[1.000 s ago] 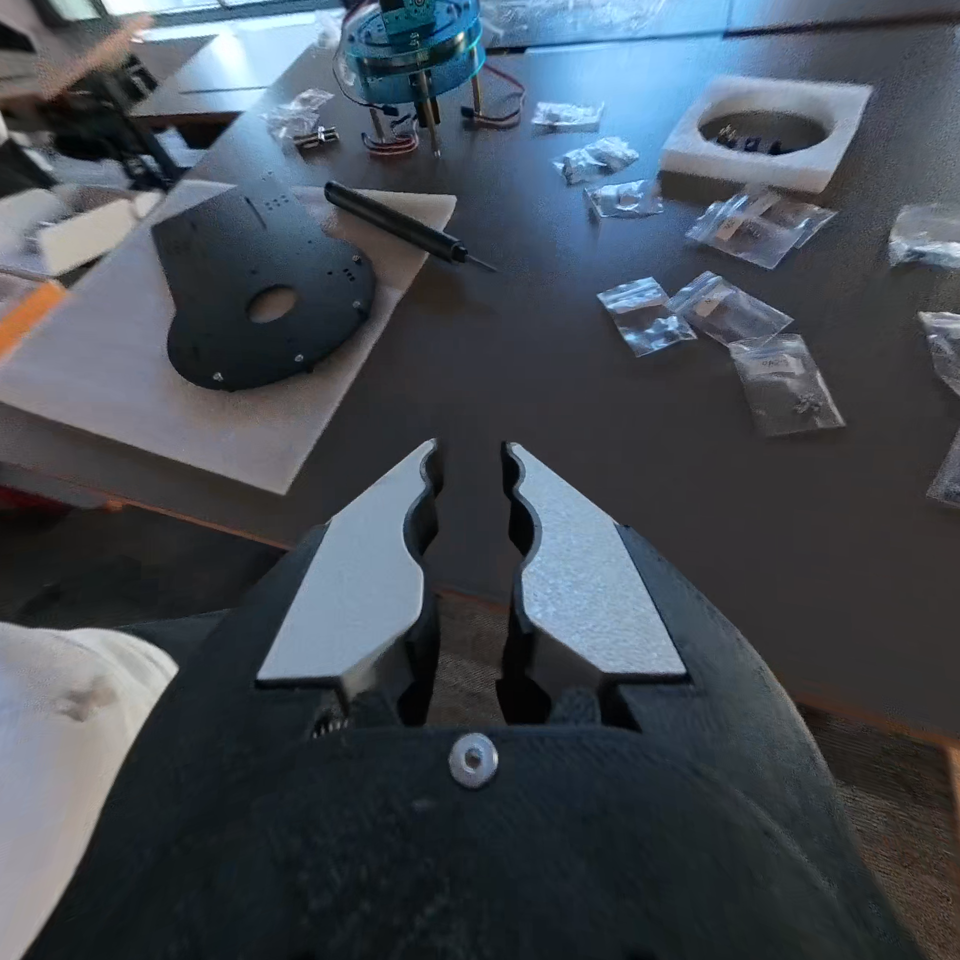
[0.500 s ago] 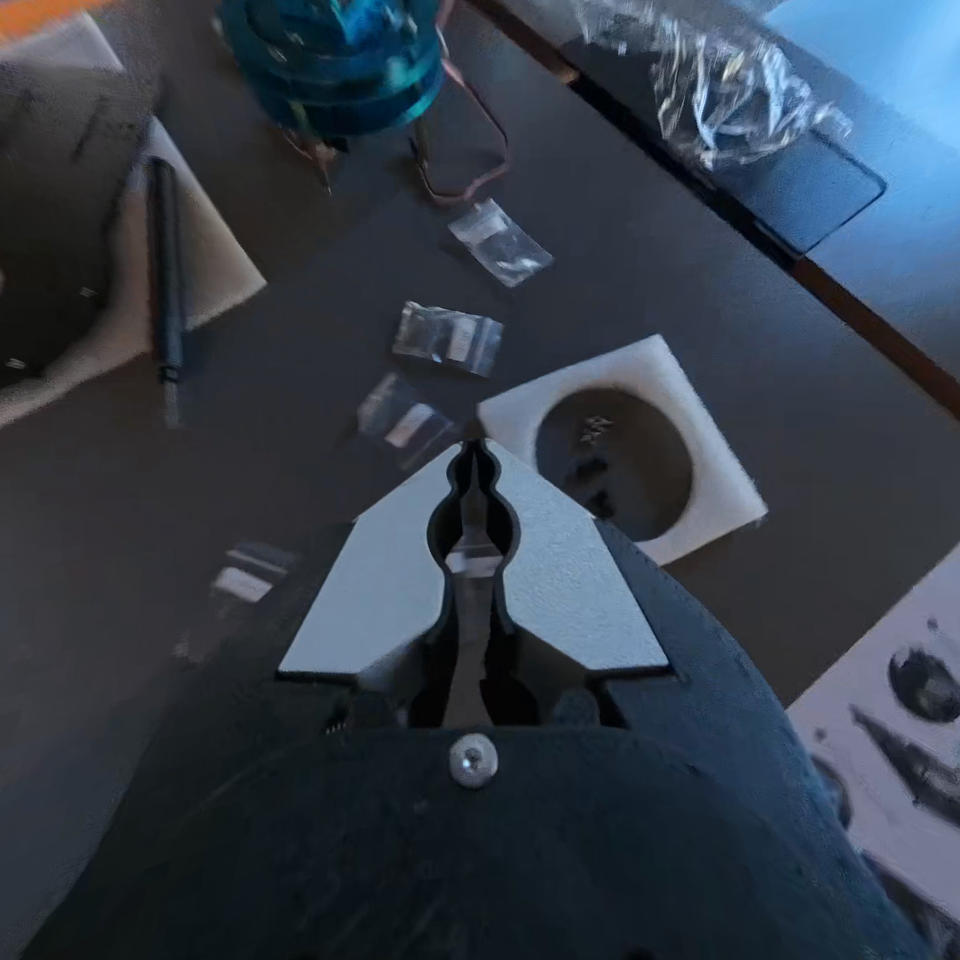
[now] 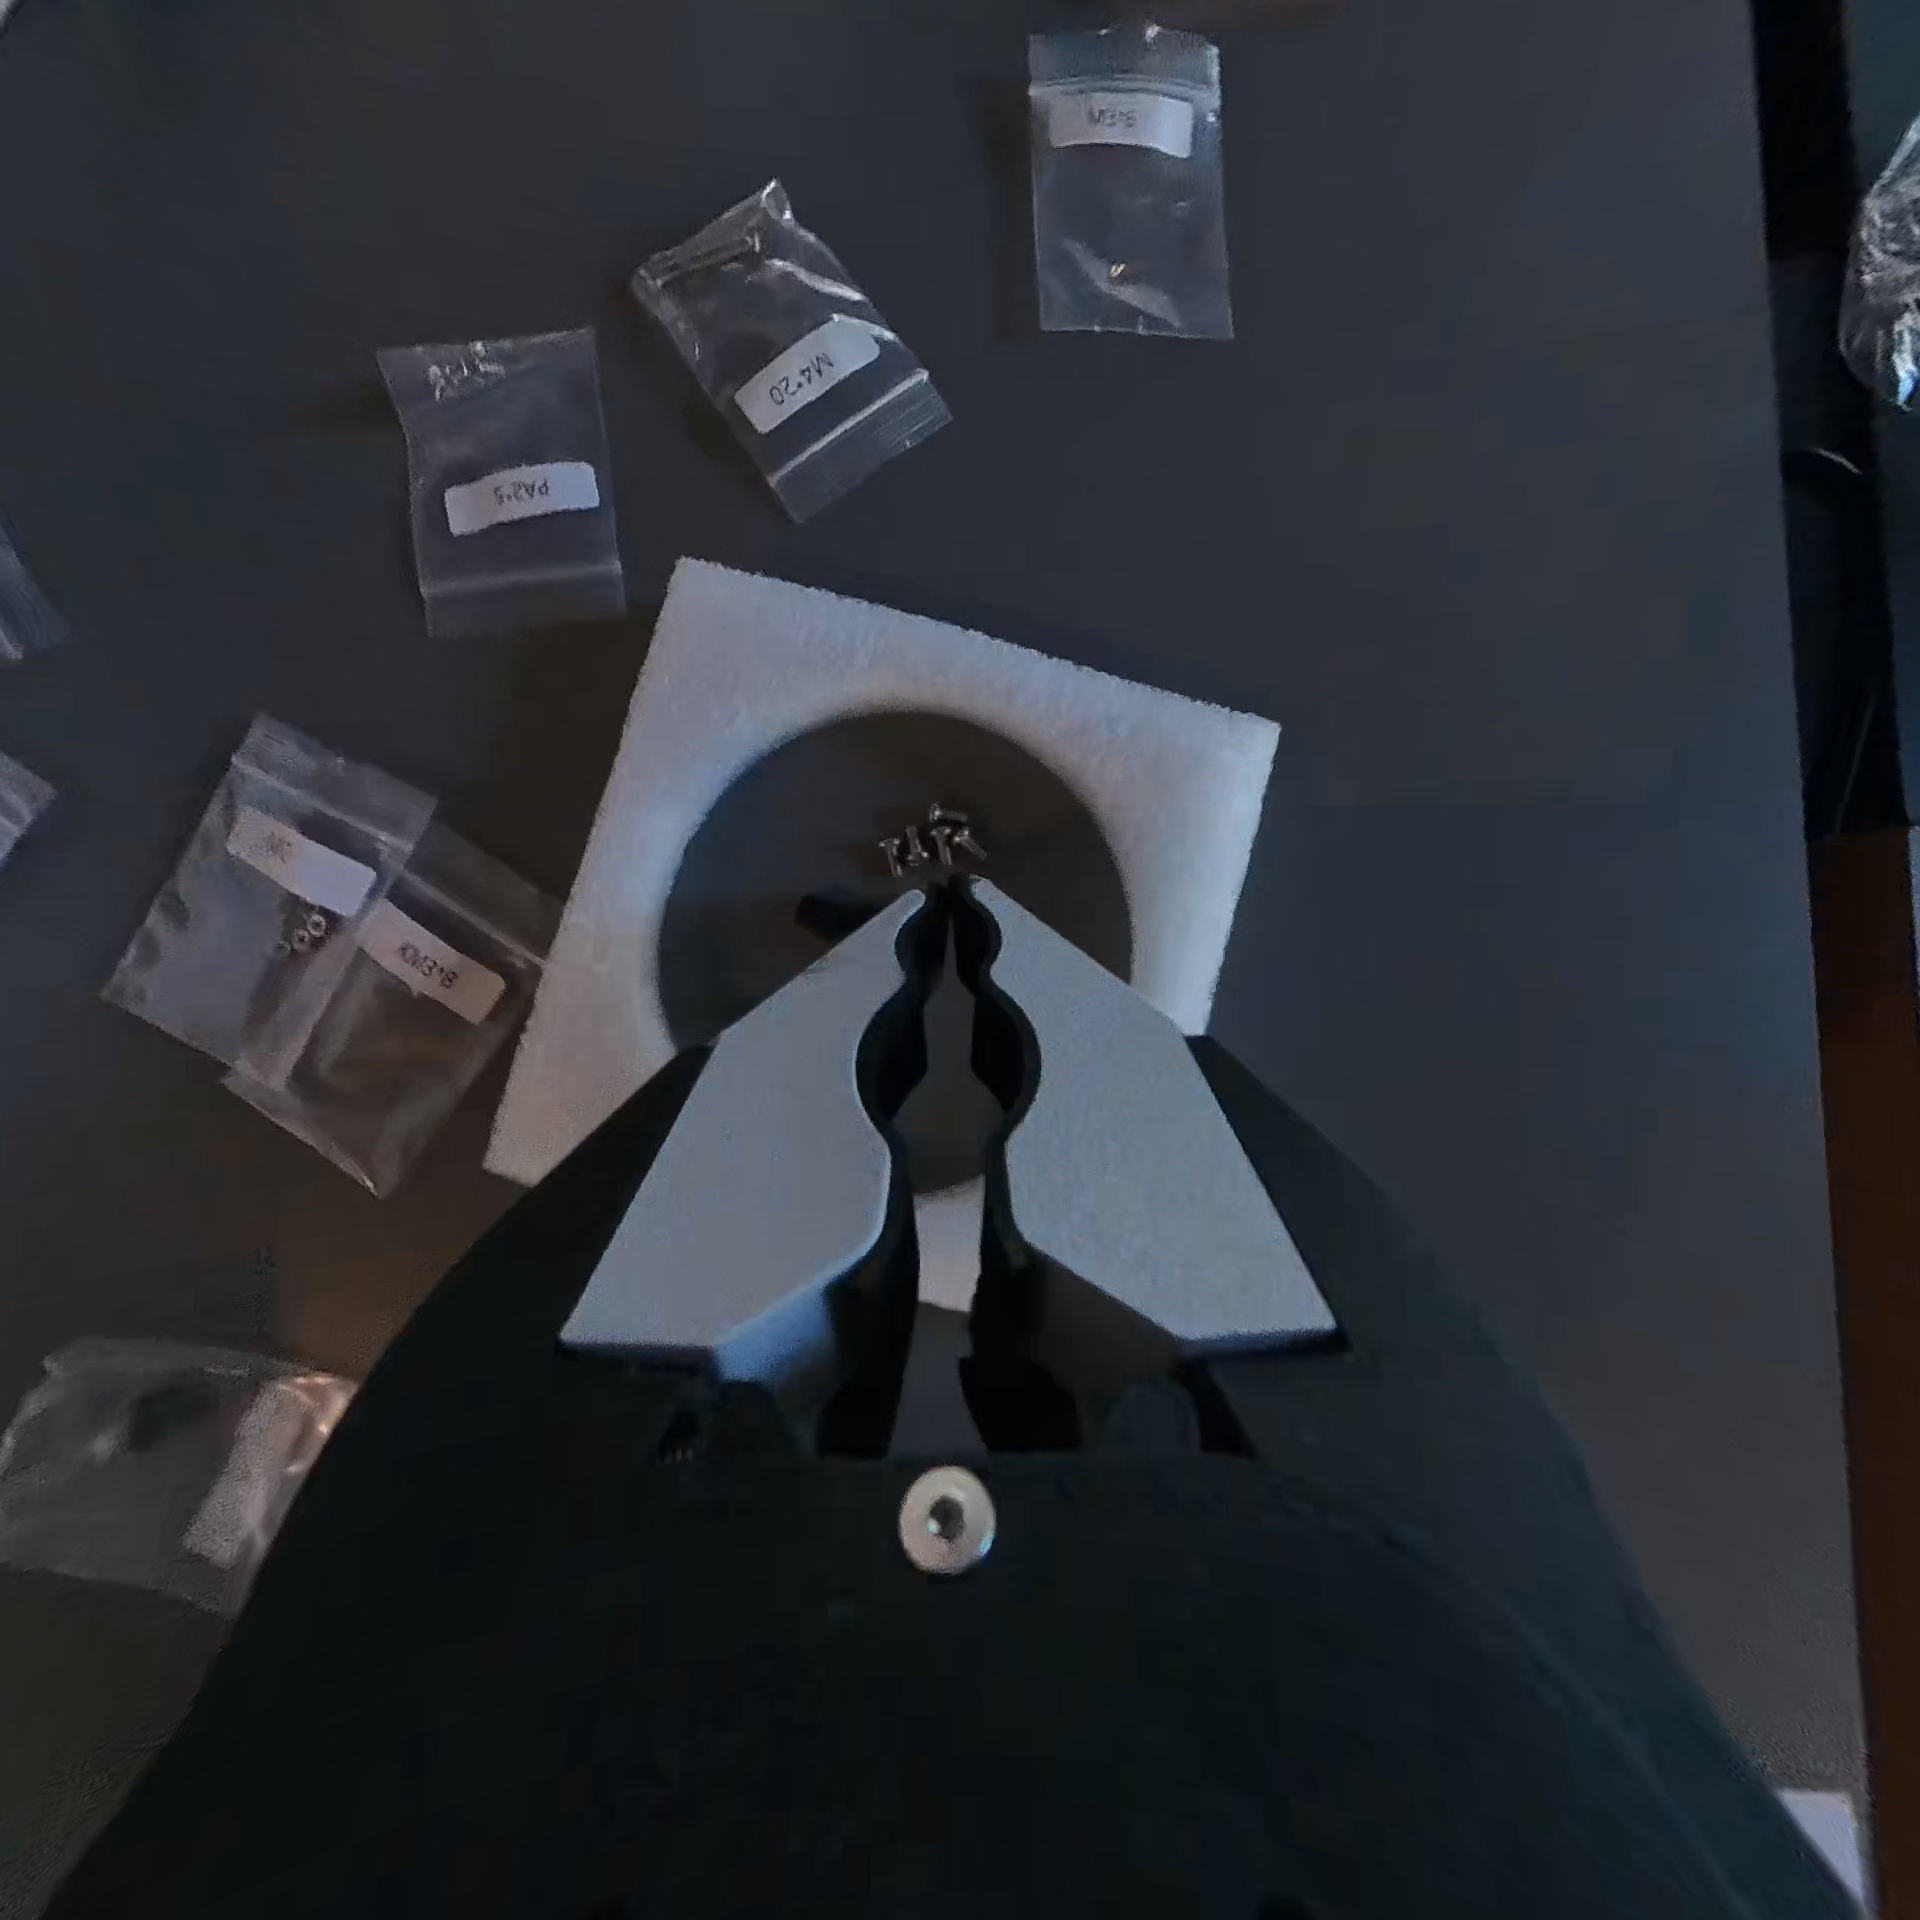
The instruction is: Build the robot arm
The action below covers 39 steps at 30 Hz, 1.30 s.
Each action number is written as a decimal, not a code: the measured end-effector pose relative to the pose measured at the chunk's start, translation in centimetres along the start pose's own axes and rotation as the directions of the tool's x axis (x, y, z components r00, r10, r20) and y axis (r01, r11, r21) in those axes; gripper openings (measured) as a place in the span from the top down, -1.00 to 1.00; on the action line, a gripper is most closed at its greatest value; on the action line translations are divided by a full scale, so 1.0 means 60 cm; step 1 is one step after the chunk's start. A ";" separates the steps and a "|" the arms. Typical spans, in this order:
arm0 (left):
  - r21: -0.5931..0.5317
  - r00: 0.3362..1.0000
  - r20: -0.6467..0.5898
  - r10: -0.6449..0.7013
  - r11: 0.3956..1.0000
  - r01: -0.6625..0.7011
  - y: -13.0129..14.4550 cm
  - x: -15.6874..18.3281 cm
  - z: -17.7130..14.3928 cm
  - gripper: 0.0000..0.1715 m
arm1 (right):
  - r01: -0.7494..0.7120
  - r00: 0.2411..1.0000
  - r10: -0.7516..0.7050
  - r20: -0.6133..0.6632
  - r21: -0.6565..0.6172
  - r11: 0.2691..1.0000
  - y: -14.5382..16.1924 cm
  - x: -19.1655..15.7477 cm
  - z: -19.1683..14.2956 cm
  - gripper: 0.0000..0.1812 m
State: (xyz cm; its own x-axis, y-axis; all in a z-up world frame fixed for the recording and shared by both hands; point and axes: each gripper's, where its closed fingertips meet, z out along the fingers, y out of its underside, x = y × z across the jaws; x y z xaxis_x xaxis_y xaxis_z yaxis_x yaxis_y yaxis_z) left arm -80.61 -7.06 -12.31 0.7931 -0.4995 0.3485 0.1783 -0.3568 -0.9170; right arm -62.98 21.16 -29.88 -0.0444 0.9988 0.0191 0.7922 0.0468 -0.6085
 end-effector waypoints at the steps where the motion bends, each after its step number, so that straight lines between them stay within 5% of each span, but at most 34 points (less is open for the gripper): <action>1: 0.008 1.000 0.013 -0.009 1.000 0.009 -0.001 0.012 0.001 0.80 | 0.021 1.000 -0.021 0.017 -0.006 1.000 0.002 0.001 0.002 1.00; 13: 0.003 0.978 0.210 0.021 1.000 -0.022 0.028 0.073 0.006 0.79 | 0.090 0.989 -0.095 0.116 0.055 0.994 -0.007 -0.001 0.010 0.95; 27: -0.036 0.979 0.203 0.034 0.999 -0.027 0.045 0.109 0.018 0.79 | 0.116 0.992 -0.118 0.042 0.051 0.992 0.001 -0.005 -0.002 1.00; 39: -0.063 0.961 0.275 0.013 0.998 0.004 0.072 0.106 -0.014 0.79 | 0.416 0.908 -0.408 0.100 -0.089 0.905 -0.010 0.003 0.012 0.90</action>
State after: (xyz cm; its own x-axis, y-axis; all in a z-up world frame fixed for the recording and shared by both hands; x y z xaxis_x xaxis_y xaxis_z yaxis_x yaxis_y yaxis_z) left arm -75.32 -12.44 -13.88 0.9250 -0.2676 0.2695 0.1446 -0.4080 -0.9015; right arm -63.90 21.29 -30.07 -0.4240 0.8862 0.1865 0.7524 0.4593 -0.4721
